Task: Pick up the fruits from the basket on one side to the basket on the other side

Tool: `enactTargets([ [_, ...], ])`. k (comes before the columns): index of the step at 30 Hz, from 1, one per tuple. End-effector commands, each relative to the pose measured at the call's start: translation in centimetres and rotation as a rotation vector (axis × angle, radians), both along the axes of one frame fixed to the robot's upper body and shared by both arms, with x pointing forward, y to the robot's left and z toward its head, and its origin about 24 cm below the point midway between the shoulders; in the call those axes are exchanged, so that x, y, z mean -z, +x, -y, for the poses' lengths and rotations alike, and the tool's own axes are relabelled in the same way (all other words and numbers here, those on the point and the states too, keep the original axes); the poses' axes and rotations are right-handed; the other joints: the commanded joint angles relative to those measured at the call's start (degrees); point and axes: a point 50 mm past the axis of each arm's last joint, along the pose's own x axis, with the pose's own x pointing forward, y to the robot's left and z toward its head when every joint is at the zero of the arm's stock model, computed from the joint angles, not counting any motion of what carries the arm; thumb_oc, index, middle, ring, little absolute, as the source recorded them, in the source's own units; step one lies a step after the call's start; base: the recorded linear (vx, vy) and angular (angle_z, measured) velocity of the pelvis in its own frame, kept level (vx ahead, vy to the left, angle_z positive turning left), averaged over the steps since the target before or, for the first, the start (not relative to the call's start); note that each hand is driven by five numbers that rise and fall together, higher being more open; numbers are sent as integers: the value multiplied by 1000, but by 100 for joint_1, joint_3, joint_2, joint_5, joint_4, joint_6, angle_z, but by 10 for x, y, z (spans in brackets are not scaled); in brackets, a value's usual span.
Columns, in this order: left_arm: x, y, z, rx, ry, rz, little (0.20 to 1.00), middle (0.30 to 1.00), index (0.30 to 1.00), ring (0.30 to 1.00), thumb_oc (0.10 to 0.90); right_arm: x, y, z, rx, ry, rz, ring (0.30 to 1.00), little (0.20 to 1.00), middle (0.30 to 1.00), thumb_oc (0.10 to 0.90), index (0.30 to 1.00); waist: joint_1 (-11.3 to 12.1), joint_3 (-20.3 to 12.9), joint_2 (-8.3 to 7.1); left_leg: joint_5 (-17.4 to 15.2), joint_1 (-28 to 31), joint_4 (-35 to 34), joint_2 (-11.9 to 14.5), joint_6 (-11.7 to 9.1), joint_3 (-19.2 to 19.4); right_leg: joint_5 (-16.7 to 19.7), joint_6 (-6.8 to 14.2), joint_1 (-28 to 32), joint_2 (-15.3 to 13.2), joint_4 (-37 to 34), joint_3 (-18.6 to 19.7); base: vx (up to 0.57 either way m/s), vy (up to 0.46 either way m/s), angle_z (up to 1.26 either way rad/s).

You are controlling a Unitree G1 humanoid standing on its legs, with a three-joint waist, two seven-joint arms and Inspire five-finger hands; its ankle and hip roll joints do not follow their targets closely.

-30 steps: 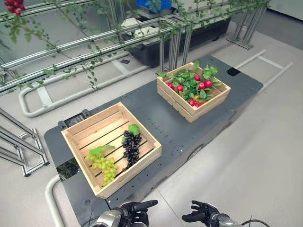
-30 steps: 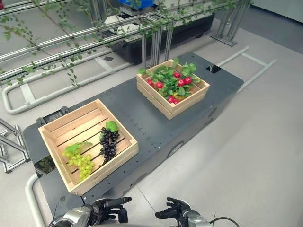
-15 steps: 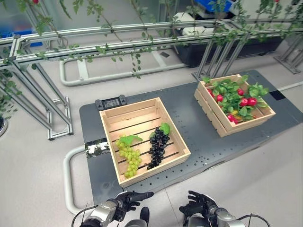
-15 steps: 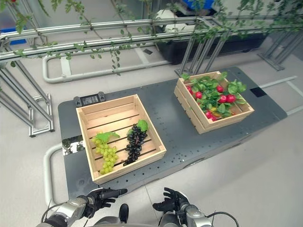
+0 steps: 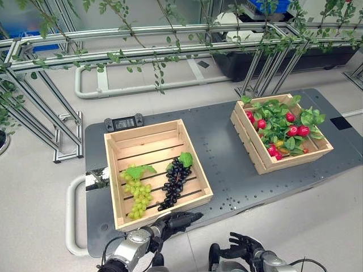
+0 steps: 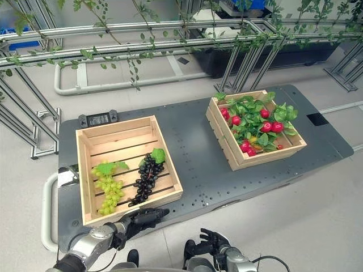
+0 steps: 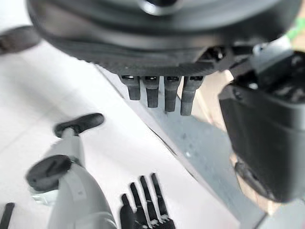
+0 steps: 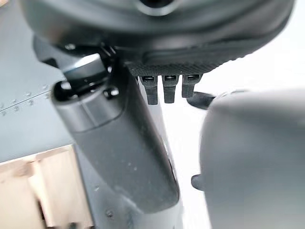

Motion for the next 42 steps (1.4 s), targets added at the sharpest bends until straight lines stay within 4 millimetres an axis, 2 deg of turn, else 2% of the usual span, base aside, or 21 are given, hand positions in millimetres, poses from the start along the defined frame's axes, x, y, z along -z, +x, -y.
enactTargets([
  [1,-53,36,27,204,-89,306,900,900,900,900,800,-5,3,12,67,-17,42,900,900,900,800,900,15,-144,168,-10,-254,104,-89,134,440,18,221,-163,-224,12,122,-42,78,31],
  [3,-73,42,27,232,-103,397,900,900,900,900,800,-5,3,16,74,-22,45,900,900,900,800,900,12,-135,225,-18,-270,47,-128,145,383,17,234,-201,-238,12,137,-5,78,7],
  [4,-99,45,28,290,-131,498,900,900,900,900,800,-6,-1,20,82,-18,40,900,900,900,800,900,20,-144,272,-50,-287,47,-165,164,330,7,248,-202,-259,12,156,16,79,4],
  [5,-102,45,28,293,-135,514,900,900,900,900,800,-6,-1,20,80,-16,40,900,900,900,800,900,19,-145,276,-55,-288,47,-169,167,321,5,251,-200,-262,12,157,21,68,2],
  [6,-115,45,28,322,-141,568,900,900,900,900,800,-6,-2,21,78,-15,41,900,900,900,800,900,25,-144,294,-72,-286,47,-184,175,319,-1,260,-200,-273,12,154,18,58,1],
  [7,-142,43,24,371,-157,694,900,900,900,900,800,-6,-7,23,75,-15,37,900,900,900,800,900,39,-153,327,-93,-301,47,-221,189,265,2,270,-201,-293,12,169,18,59,3],
  [8,-154,43,22,380,-151,757,900,900,900,900,800,-5,-9,23,74,-15,35,900,900,900,800,900,48,-162,338,-96,-311,47,-231,191,239,5,278,-199,-304,12,163,18,51,4],
  [10,-170,43,18,378,-129,859,900,900,900,900,800,-5,-12,24,75,-14,33,900,900,900,800,900,71,-167,349,-109,-321,47,-253,200,198,14,289,-200,-328,12,148,10,23,4],
  [11,-185,45,12,339,-104,952,900,900,900,900,800,-4,-15,25,84,-15,31,900,900,900,800,900,92,-176,361,-125,-325,47,-267,199,184,18,300,-199,-351,12,130,0,0,0],
  [14,-210,48,-5,219,-58,1109,900,900,900,900,800,-2,-22,25,109,-13,29,900,900,900,800,900,137,-194,365,-159,-324,47,-288,203,162,14,311,-204,-379,12,131,12,19,2],
  [17,-222,48,-16,149,-48,1179,900,900,900,900,800,0,-29,24,119,-10,23,900,900,900,800,900,174,-190,349,-178,-324,47,-291,193,152,11,308,-207,-391,12,115,6,2,1],
  [19,-225,48,-21,113,-37,1203,900,900,900,900,800,0,-31,25,120,-8,19,900,900,900,800,900,185,-170,337,-174,-331,47,-293,188,146,9,303,-215,-385,12,118,14,6,8],
  [23,-229,56,-38,-54,178,1301,900,900,900,900,800,-1,-31,27,120,-9,21,900,900,900,800,900,171,-97,324,-166,-327,47,-285,180,137,-15,294,-232,-377,41,116,3,2,2],
  [25,-226,61,-50,-130,261,1293,900,900,900,900,800,-1,-31,27,122,-5,30,900,900,900,800,900,158,-46,308,-162,-344,47,-281,182,150,-48,283,-259,-365,65,136,0,0,0],
  [32,-210,77,-73,-392,460,1274,900,900,900,900,800,-12,-4,27,120,13,131,900,900,900,800,900,133,388,234,-115,-665,273,-247,157,147,-143,215,-605,-342,356,179,-59,9,3],
  [37,-190,90,-77,-534,583,1200,900,900,900,900,800,-16,8,18,94,26,164,900,900,900,800,900,92,592,143,-102,-832,373,-212,143,141,-172,176,-739,-297,418,222,-26,-5,0],
  [42,-174,107,-65,-572,624,1079,900,900,900,900,800,-23,25,9,79,42,205,900,900,900,800,900,-1,868,39,-93,-1038,564,-209,134,101,-222,144,-930,-234,597,316,-40,-4,1],
])
